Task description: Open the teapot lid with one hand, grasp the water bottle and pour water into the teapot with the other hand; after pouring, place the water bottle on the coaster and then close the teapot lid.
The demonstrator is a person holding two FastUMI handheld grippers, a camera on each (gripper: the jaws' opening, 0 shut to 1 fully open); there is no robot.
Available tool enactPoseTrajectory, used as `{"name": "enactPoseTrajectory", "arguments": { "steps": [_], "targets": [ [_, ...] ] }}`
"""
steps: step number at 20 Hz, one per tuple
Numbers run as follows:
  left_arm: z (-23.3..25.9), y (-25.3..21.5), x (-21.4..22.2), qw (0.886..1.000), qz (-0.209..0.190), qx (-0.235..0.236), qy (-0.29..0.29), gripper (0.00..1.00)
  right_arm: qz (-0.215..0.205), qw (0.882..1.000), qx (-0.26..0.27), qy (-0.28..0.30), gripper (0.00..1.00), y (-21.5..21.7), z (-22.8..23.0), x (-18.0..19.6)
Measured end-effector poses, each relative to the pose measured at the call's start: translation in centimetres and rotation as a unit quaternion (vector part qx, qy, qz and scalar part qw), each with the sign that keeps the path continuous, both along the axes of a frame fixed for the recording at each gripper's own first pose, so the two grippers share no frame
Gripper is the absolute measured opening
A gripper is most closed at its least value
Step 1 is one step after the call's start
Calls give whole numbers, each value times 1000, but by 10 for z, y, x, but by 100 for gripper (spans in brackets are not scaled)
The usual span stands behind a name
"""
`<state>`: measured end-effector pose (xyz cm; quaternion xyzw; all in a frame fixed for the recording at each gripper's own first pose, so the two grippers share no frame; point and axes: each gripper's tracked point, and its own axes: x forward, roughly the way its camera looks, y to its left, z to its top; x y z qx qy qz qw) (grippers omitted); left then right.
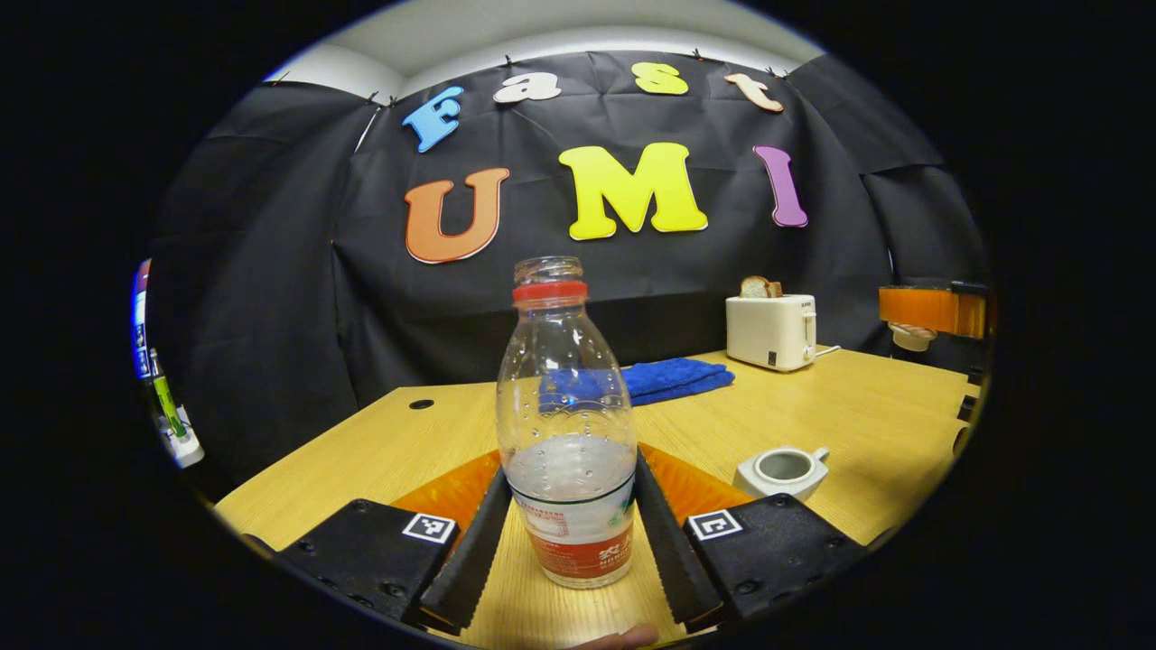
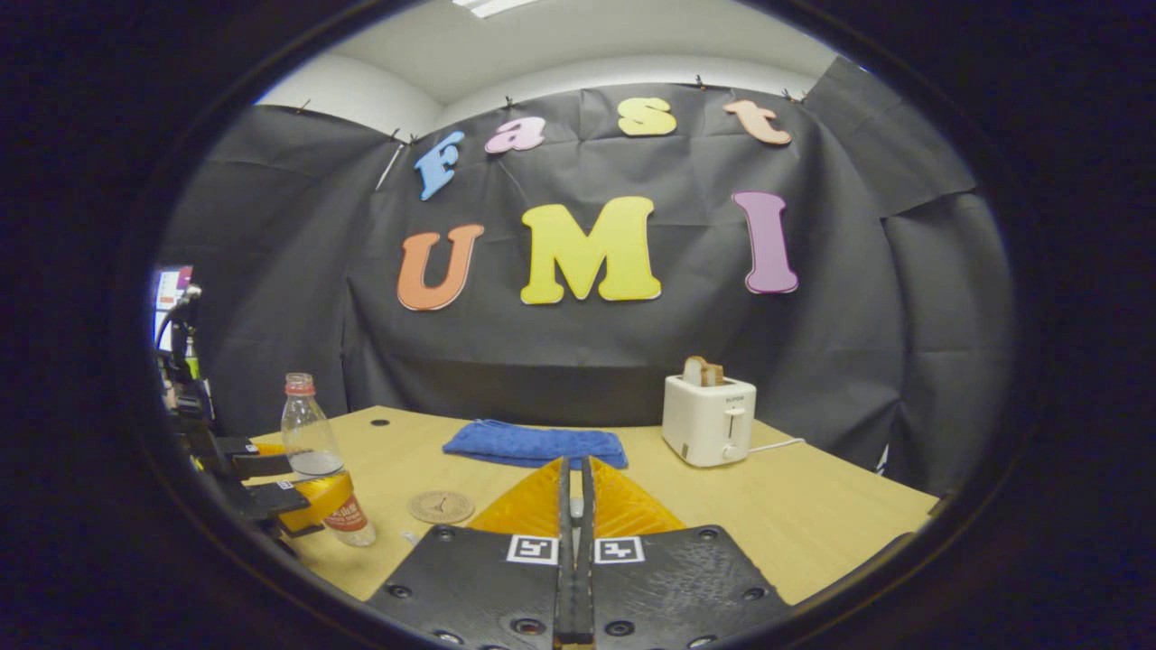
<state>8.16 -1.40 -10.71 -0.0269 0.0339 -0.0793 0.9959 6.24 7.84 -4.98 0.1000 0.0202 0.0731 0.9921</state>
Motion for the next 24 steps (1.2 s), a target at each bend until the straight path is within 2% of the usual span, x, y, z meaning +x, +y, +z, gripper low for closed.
{"name": "enactPoseTrajectory", "arguments": {
  "steps": [2, 4, 6, 9, 11, 14, 17, 19, 23, 24],
  "targets": [
    [1, 8, -3, 1000, 17, 19, 10, 77, -3, 1000, 3, 2, 0, -7, 2, 0],
    [18, 22, -9, 997, 47, 56, -6, 77, -10, 1000, 7, 11, 0, -18, 0, 2],
    [25, 23, -11, 995, 53, 83, -11, 76, -11, 1000, 10, 14, 0, -23, 1, 2],
    [19, 31, -13, 986, 69, 150, 16, 76, -14, 1000, 8, 12, 0, -32, 3, 3],
    [13, 33, -16, 974, 74, 212, 32, 76, -23, 1000, -3, 10, 0, -38, 2, 4],
    [7, 29, -16, 948, 63, 310, 43, 75, -34, 999, -13, 8, 0, -43, 2, 6],
    [-2, 26, -16, 921, 48, 385, 44, 75, -33, 999, -20, 2, 0, -45, 4, 5],
    [-2, 26, -19, 890, 40, 451, 44, 75, -26, 999, -19, 8, 0, -43, 1, 6],
    [-1, 17, -14, 843, 15, 536, 39, 74, -28, 999, -27, 3, 0, -44, 3, 6],
    [-4, 15, -16, 821, 1, 569, 39, 74, -26, 999, -27, 4, 2, -45, 3, 6]
  ]
}}
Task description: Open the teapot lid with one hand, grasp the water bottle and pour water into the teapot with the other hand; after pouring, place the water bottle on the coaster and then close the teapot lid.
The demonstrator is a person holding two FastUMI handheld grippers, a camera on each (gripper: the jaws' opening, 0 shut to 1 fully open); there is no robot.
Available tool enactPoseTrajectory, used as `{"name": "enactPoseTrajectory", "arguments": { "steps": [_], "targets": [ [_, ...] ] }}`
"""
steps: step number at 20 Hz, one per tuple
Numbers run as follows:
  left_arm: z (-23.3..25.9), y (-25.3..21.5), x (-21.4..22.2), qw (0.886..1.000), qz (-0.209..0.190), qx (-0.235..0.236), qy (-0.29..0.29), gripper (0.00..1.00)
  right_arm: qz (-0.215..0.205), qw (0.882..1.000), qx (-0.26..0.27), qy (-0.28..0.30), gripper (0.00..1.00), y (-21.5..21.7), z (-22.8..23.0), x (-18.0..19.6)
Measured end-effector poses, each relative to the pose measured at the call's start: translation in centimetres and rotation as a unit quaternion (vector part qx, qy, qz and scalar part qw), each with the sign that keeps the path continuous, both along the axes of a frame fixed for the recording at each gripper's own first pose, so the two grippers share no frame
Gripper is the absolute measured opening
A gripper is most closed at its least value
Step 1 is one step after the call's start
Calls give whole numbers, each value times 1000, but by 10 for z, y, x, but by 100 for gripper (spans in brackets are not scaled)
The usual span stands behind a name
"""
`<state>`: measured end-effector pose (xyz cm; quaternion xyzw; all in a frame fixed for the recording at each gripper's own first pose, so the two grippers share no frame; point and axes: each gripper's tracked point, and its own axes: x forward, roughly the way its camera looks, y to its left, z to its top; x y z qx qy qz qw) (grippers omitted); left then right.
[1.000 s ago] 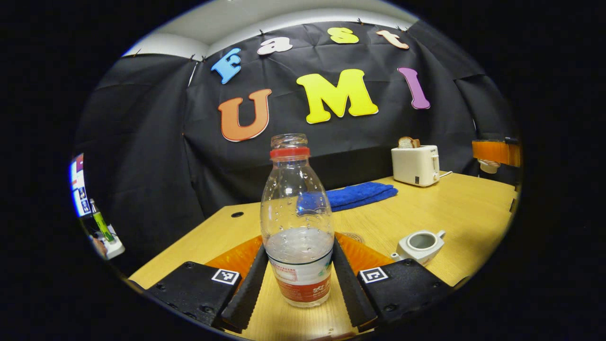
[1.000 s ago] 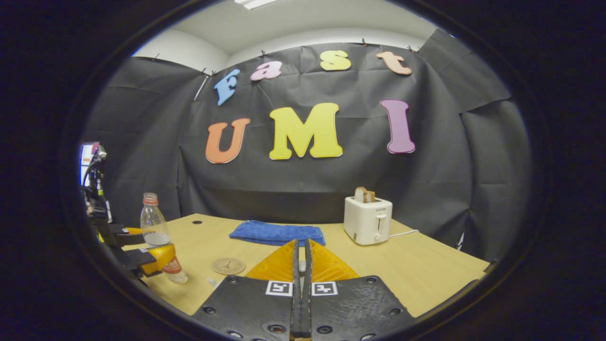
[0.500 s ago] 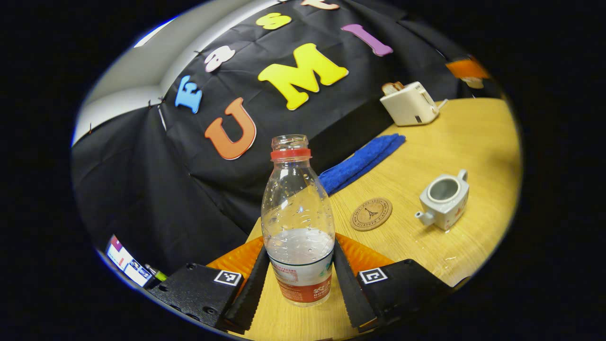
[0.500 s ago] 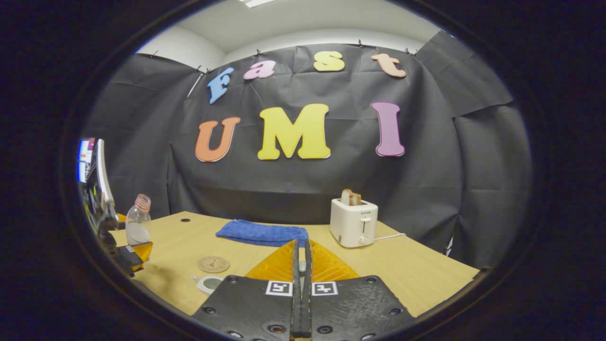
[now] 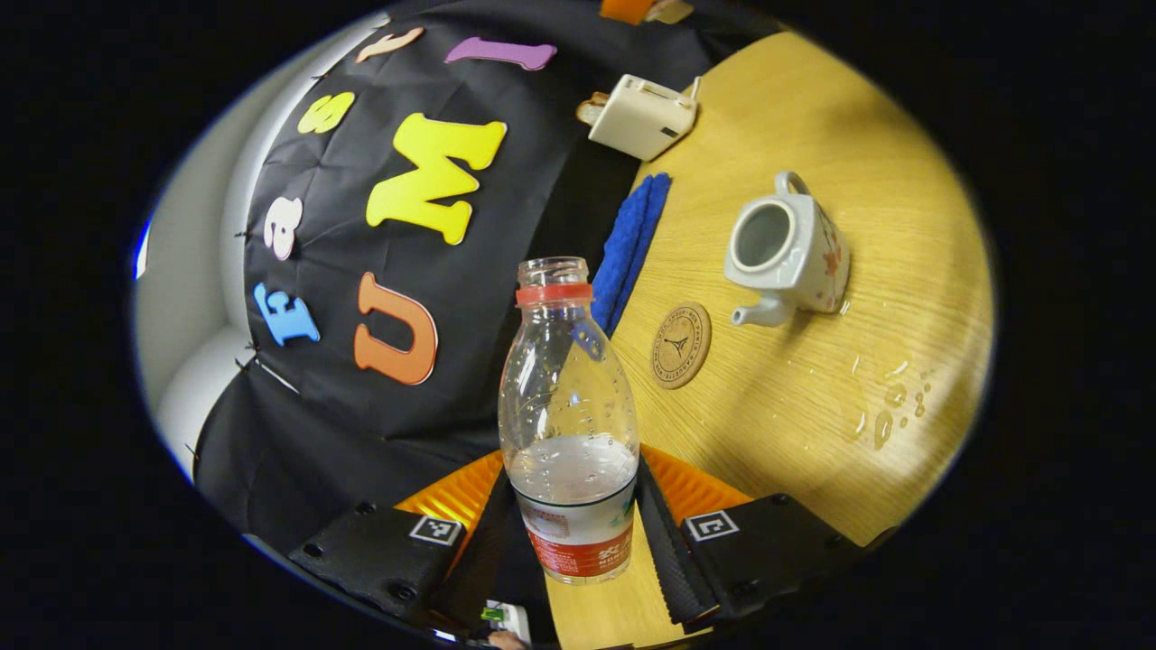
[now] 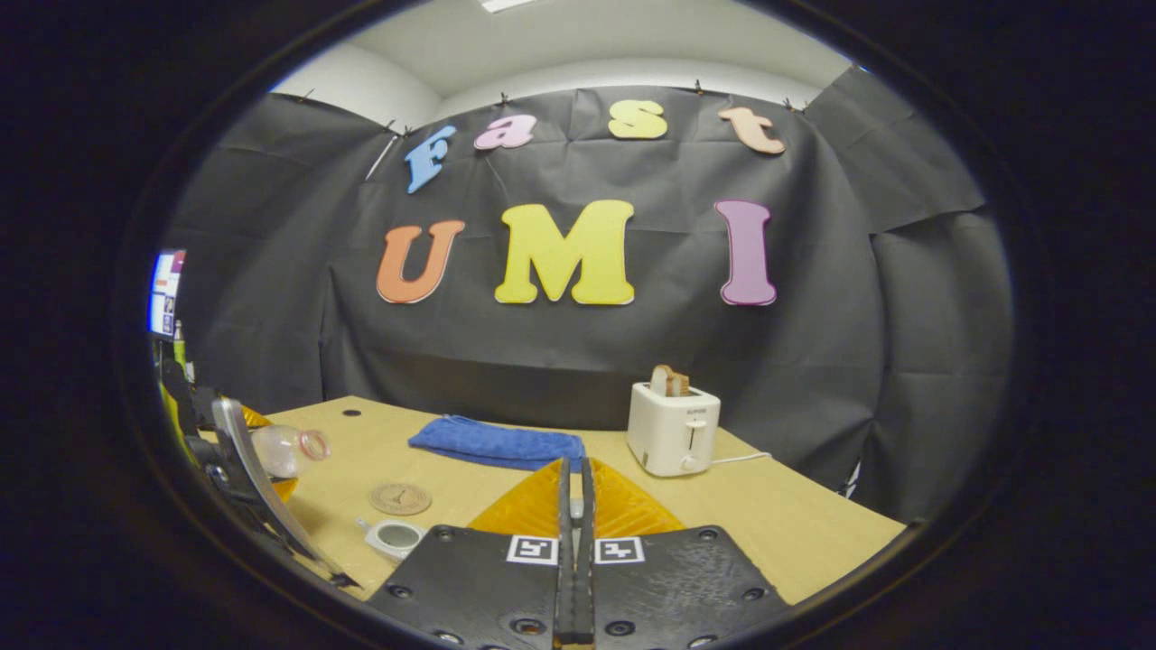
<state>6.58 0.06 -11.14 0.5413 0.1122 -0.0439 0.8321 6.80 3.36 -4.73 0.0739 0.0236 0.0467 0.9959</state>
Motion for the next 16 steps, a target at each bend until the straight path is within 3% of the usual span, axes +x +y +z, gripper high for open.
{"name": "enactPoseTrajectory", "arguments": {
  "steps": [3, 11, 16],
  "targets": [
    [-3, -10, -4, 997, -27, 74, 12, 74, -3, 1000, -7, 5, 0, -3, -3, 2],
    [-6, -26, -7, 988, -48, 142, 29, 74, -19, 1000, -1, 9, 0, -18, -3, 6],
    [-7, -36, -12, 974, -57, 216, 46, 74, -29, 1000, 4, 7, 0, -29, 1, 3]
  ]
}}
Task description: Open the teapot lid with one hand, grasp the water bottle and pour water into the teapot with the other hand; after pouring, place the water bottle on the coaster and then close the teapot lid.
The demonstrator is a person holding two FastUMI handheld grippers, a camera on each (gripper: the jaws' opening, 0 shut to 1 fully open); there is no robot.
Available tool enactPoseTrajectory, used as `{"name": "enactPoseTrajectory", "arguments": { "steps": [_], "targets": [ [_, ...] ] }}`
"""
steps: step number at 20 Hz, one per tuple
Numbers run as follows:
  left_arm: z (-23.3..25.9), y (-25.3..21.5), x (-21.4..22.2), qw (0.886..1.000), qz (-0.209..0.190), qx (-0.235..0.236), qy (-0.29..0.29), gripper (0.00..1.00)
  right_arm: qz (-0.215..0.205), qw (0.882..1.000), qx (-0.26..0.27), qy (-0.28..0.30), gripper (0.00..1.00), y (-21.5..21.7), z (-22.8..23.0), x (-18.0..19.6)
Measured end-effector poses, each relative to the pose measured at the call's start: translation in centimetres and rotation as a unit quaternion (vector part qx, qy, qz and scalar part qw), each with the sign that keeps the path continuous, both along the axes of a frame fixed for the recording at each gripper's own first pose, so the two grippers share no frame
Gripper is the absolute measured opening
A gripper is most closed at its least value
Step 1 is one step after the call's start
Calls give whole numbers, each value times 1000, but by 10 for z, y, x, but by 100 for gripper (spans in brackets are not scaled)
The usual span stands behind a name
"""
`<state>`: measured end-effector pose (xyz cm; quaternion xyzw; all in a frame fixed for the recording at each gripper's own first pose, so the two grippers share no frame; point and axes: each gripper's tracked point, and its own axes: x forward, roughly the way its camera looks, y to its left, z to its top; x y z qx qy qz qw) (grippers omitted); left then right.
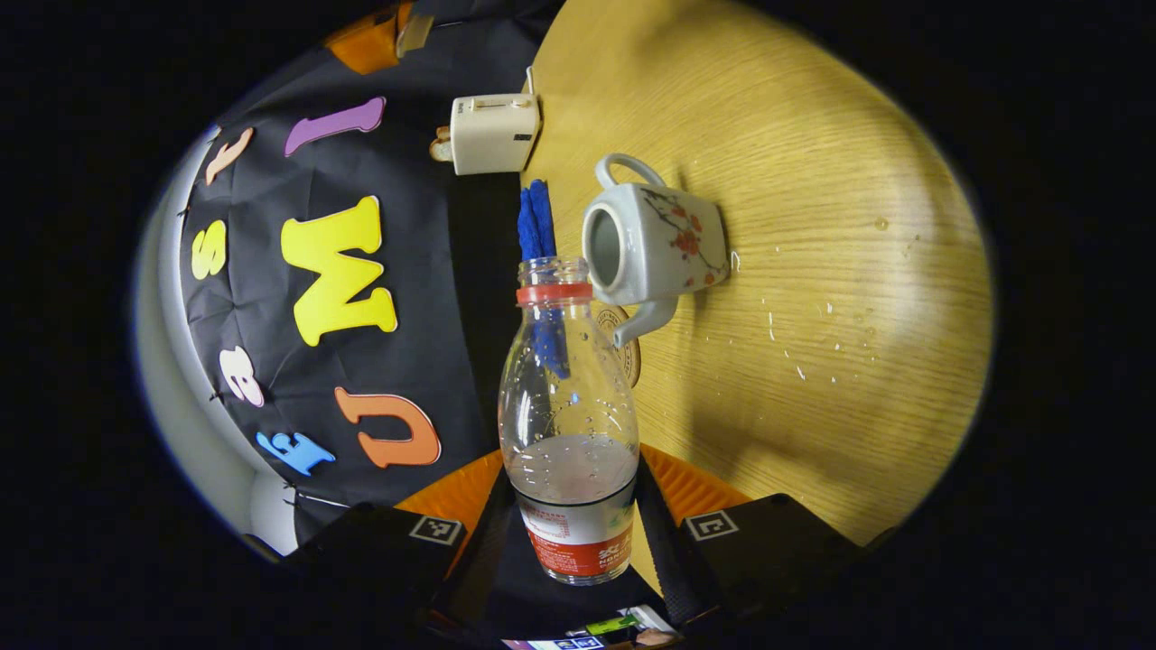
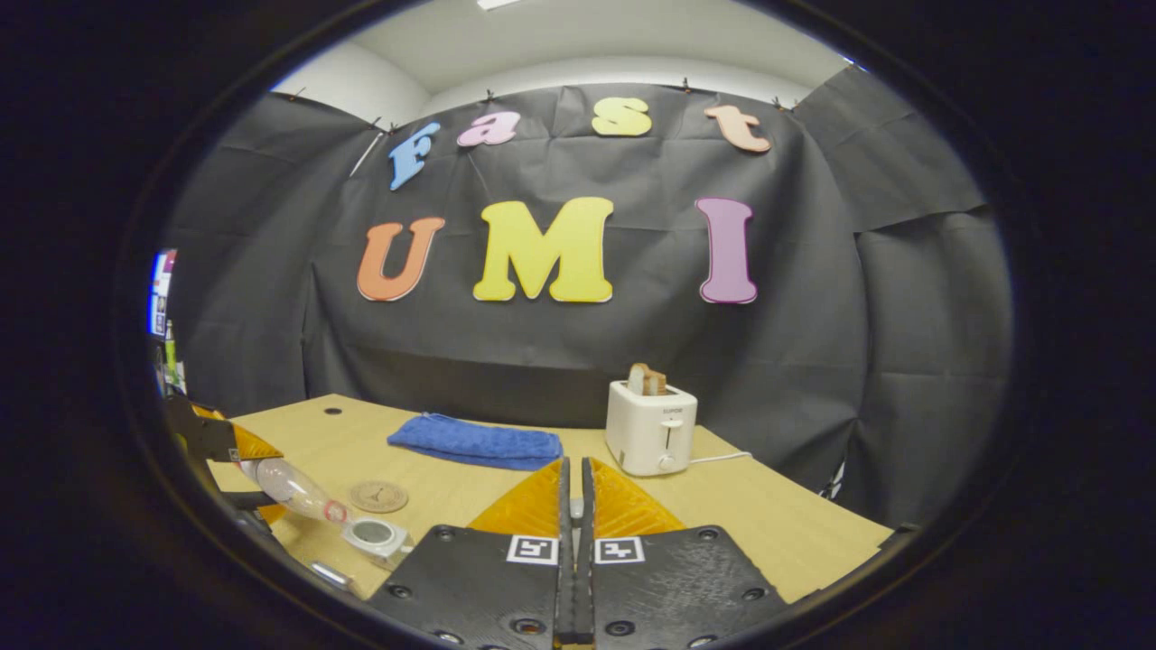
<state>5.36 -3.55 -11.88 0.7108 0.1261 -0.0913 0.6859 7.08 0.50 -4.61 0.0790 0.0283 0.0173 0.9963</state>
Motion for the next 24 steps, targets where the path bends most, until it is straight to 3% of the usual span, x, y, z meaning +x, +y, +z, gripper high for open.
{"name": "enactPoseTrajectory", "arguments": {
  "steps": [6, 12, 13, 24],
  "targets": [
    [10, -6, 0, 997, -1, 82, 8, 74, -3, 1000, -6, -9, 2, -3, 7, -5],
    [16, -2, 3, 993, 7, 117, 18, 78, -5, 1000, -9, -18, 0, -6, 13, -8],
    [21, -3, 4, 992, 5, 126, 15, 75, -3, 1000, -8, -17, 0, -4, 13, -7],
    [34, -11, 9, 980, -8, 200, 12, 75, -4, 1000, -10, -14, 2, -9, 11, -7]
  ]
}}
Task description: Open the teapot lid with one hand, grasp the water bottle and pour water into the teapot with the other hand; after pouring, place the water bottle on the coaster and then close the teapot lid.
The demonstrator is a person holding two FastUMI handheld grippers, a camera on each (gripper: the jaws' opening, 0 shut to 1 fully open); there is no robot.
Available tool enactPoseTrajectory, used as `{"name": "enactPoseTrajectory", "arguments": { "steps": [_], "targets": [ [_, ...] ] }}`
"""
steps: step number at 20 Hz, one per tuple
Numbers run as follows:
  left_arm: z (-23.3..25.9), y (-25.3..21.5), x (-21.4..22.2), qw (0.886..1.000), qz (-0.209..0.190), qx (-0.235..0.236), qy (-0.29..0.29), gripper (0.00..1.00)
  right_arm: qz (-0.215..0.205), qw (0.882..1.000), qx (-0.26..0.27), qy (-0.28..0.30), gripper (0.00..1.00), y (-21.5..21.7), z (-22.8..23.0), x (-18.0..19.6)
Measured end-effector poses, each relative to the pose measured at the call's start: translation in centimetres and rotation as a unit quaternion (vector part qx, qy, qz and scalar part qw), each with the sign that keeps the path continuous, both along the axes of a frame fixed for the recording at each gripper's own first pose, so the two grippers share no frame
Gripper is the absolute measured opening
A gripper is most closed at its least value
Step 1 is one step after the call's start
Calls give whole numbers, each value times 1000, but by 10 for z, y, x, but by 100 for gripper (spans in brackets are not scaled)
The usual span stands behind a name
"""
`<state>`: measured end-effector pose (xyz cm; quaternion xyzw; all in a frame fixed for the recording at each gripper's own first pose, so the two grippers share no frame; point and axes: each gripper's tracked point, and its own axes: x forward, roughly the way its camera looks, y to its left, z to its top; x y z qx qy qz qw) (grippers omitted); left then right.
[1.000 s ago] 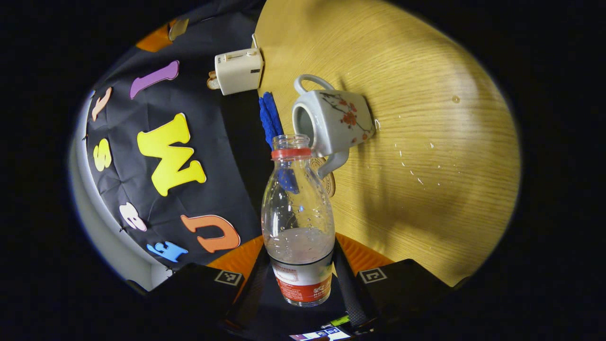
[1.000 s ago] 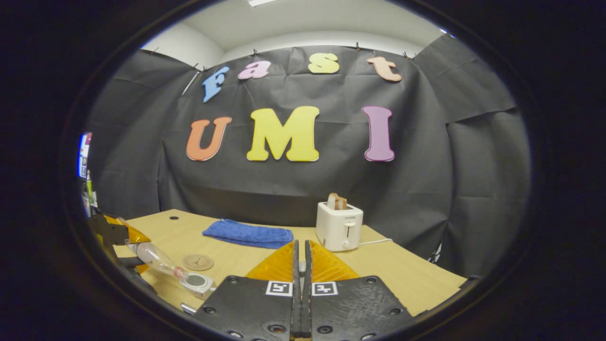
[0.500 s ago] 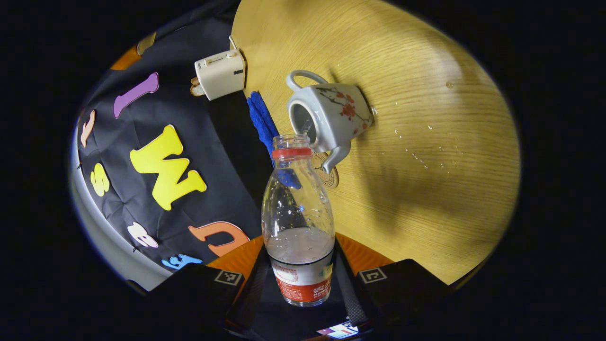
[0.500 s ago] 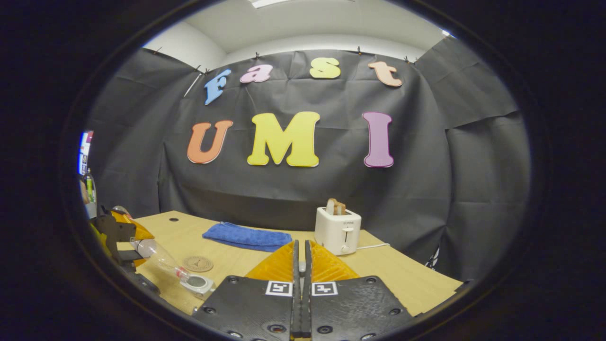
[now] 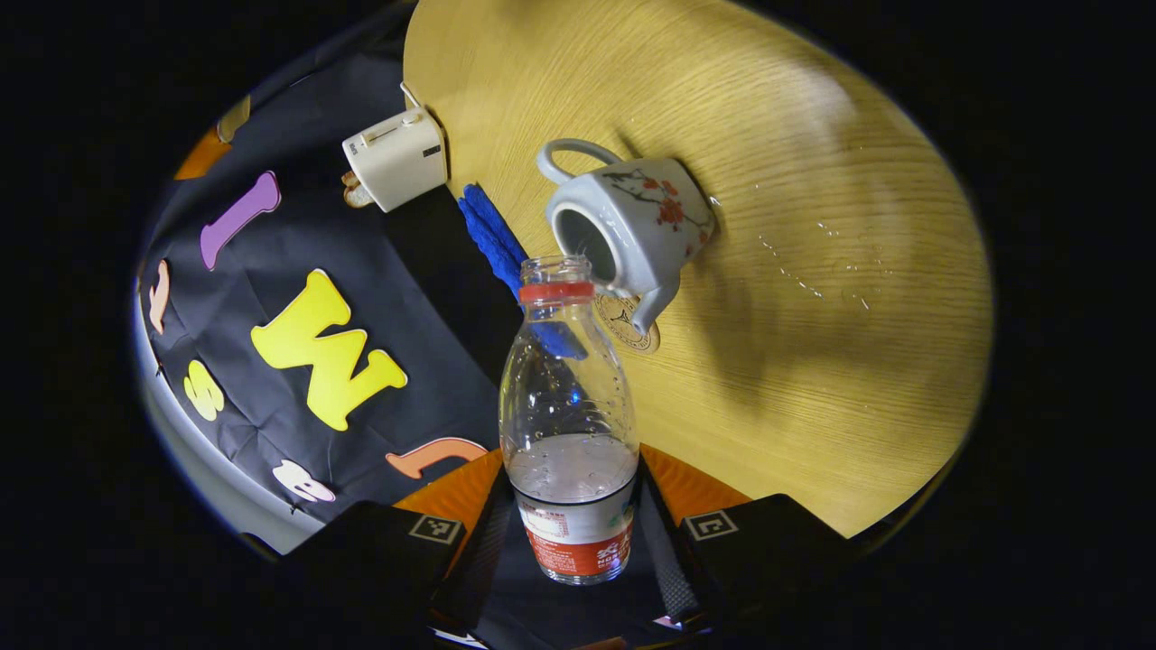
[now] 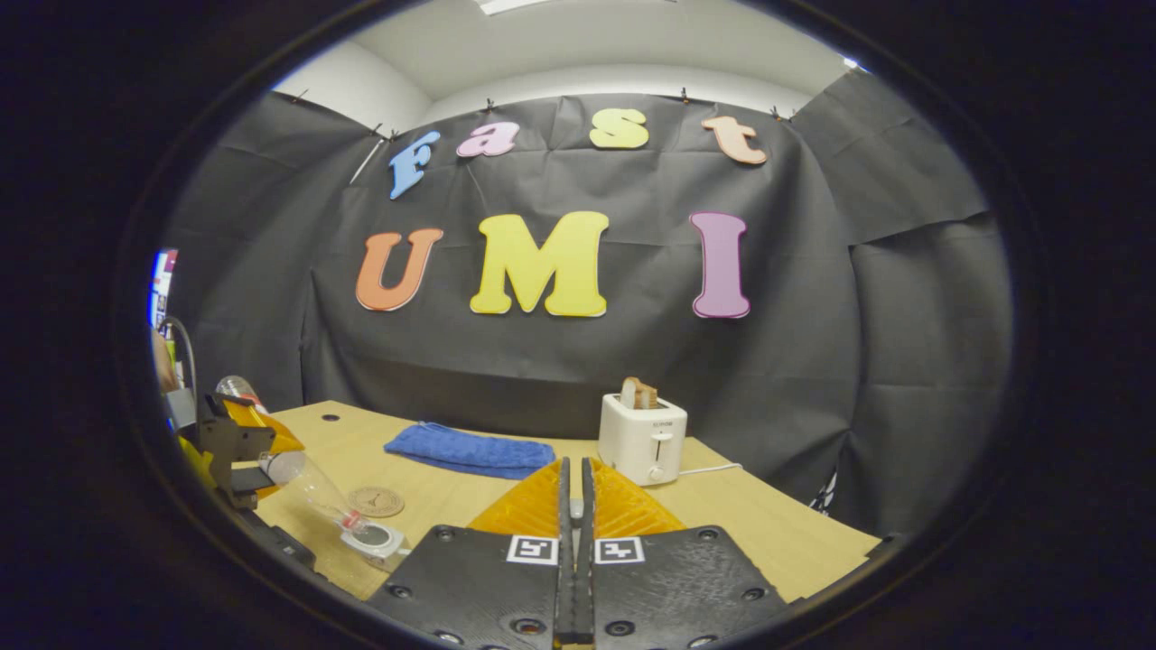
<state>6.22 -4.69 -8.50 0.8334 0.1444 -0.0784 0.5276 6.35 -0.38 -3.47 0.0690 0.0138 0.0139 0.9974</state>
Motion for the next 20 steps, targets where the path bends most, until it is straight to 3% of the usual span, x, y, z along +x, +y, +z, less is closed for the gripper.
{"name": "enactPoseTrajectory", "arguments": {
  "steps": [13, 20],
  "targets": [
    [9, -6, 2, 999, -7, 53, 2, 75, 2, 1000, -5, 2, 2, -1, 0, 1],
    [10, -6, 4, 999, -12, 40, -1, 75, -6, 1000, -4, 4, 2, -8, -2, 3]
  ]
}}
